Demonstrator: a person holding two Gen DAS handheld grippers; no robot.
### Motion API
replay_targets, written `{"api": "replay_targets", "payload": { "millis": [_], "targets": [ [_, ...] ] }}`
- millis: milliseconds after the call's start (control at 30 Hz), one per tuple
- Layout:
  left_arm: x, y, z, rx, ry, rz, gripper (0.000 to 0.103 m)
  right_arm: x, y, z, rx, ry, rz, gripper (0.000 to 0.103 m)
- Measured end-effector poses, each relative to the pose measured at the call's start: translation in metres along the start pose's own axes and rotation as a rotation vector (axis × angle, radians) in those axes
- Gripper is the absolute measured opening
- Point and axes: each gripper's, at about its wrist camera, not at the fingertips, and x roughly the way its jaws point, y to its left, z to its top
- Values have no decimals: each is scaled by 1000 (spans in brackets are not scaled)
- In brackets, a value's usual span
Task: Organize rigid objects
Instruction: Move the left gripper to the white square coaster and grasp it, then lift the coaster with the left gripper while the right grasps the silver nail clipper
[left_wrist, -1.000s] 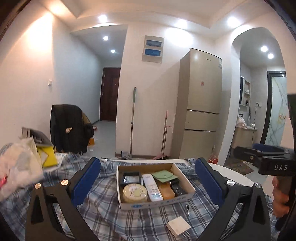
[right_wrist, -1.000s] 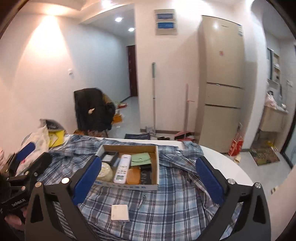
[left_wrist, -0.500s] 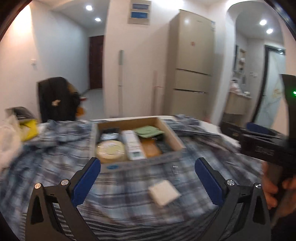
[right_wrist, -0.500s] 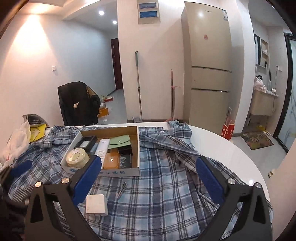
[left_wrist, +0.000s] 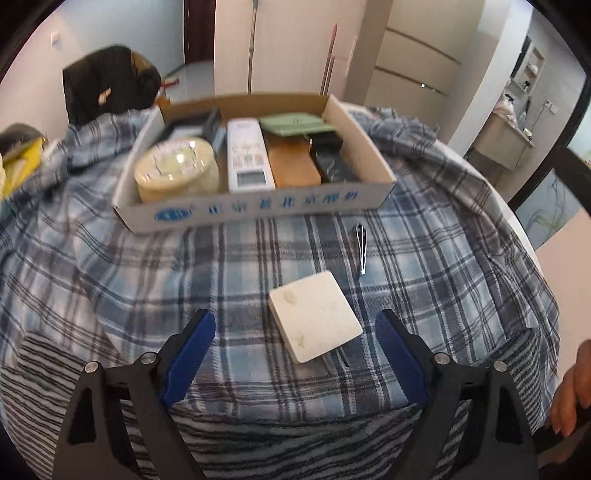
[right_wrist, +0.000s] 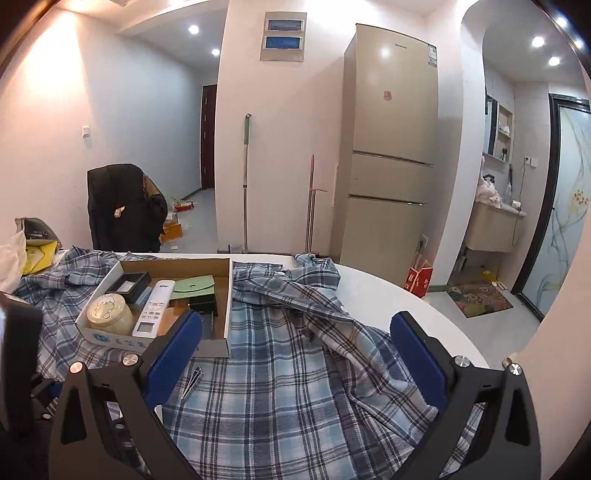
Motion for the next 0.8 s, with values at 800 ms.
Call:
{"api": "replay_targets", "payload": {
  "millis": [800],
  "targets": [
    [22,-1,11,21,96,65,53,7,0,-5,-6,28,35,101]
  ]
}}
